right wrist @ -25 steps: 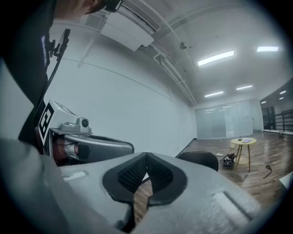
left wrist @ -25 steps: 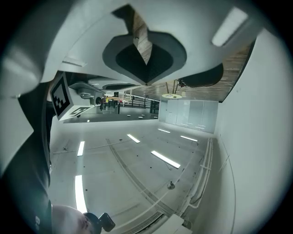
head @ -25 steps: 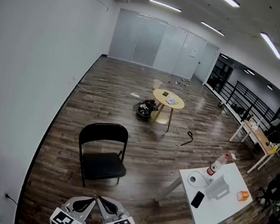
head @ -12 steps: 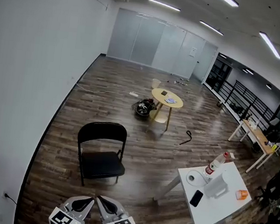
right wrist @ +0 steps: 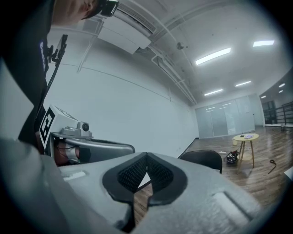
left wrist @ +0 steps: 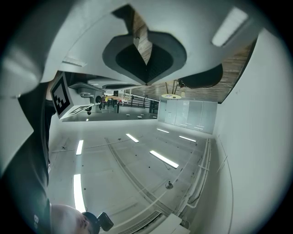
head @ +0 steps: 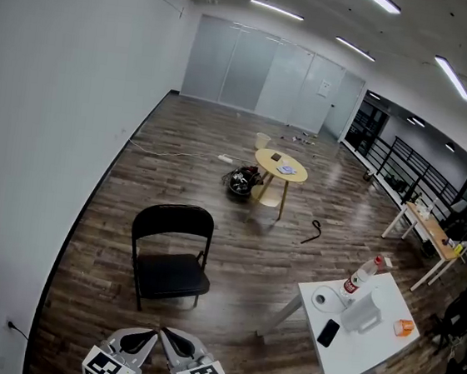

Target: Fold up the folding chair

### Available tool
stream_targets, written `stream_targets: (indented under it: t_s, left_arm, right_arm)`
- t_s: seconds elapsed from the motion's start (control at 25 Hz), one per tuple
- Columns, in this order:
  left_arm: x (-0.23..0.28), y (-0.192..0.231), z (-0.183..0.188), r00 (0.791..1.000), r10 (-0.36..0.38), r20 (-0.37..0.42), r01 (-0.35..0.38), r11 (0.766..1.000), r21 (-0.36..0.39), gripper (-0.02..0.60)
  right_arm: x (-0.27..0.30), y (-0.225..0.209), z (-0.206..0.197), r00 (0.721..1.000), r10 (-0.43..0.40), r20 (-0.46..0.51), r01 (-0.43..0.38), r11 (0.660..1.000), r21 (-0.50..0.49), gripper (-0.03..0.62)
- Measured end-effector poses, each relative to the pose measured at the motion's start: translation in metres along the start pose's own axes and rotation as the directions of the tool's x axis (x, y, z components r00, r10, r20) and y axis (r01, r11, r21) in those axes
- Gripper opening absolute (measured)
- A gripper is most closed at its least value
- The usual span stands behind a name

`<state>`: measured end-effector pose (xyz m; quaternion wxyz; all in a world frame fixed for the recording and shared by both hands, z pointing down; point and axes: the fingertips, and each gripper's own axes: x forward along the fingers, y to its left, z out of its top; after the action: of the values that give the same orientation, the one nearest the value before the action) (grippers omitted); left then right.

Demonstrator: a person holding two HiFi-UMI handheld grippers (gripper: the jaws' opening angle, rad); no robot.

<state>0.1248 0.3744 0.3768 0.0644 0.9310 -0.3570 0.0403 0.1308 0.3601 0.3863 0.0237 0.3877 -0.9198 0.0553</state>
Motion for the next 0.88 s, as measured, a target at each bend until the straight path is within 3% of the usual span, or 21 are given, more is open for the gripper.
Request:
stream_targets:
  t_s: [0.88]
  left_arm:
    - [-0.014, 0.029, 0.0, 1.0, 0.023, -0.021, -0.023, 1.0, 0.001, 0.0]
  right_arm:
    - [0.025, 0.01, 0.006, 1.0, -0.007, -0.018, 0.007, 1.0, -0.015, 0.002]
